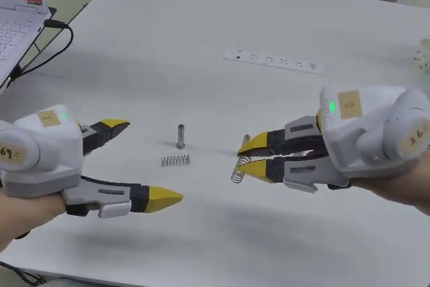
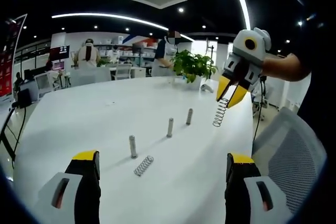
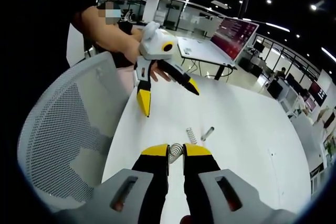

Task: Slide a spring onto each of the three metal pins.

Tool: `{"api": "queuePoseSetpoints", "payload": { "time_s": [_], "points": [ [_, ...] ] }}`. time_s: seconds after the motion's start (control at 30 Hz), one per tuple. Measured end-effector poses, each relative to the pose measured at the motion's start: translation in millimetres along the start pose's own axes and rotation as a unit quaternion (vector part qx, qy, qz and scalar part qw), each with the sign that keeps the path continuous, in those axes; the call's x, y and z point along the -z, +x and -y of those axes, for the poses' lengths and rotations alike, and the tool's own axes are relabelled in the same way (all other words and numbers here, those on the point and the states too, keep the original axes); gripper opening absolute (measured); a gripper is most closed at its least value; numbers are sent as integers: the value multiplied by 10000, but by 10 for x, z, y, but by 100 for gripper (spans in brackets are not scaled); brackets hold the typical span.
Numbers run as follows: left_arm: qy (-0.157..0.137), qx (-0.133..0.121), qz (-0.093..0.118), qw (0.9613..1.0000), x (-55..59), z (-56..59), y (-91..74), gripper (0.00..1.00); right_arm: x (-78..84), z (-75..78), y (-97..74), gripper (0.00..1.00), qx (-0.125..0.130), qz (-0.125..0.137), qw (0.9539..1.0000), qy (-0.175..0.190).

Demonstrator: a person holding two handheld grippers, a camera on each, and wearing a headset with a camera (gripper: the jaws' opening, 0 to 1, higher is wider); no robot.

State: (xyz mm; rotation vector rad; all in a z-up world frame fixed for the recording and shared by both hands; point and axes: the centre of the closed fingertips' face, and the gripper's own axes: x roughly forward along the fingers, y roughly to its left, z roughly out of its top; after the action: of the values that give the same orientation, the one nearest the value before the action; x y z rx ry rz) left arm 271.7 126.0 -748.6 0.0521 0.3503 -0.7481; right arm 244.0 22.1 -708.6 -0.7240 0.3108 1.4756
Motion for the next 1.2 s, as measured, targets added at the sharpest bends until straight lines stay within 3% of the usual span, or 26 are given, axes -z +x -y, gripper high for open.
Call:
{"api": "queuePoseSetpoints", "payload": {
  "time_s": [0.43, 0.8, 1.2],
  "points": [
    [-73, -128, -16, 9999, 55, -62, -87, 98, 149, 38, 28, 7, 5, -176, 9998, 7],
    [-153, -189, -30, 9997, 106, -94, -141, 98, 358, 263, 32, 7, 116, -460, 9989, -2],
    [-197, -201, -59, 9996, 141, -110, -164, 98, 406, 527, 61, 7, 250, -530, 9983, 37]
  ]
}}
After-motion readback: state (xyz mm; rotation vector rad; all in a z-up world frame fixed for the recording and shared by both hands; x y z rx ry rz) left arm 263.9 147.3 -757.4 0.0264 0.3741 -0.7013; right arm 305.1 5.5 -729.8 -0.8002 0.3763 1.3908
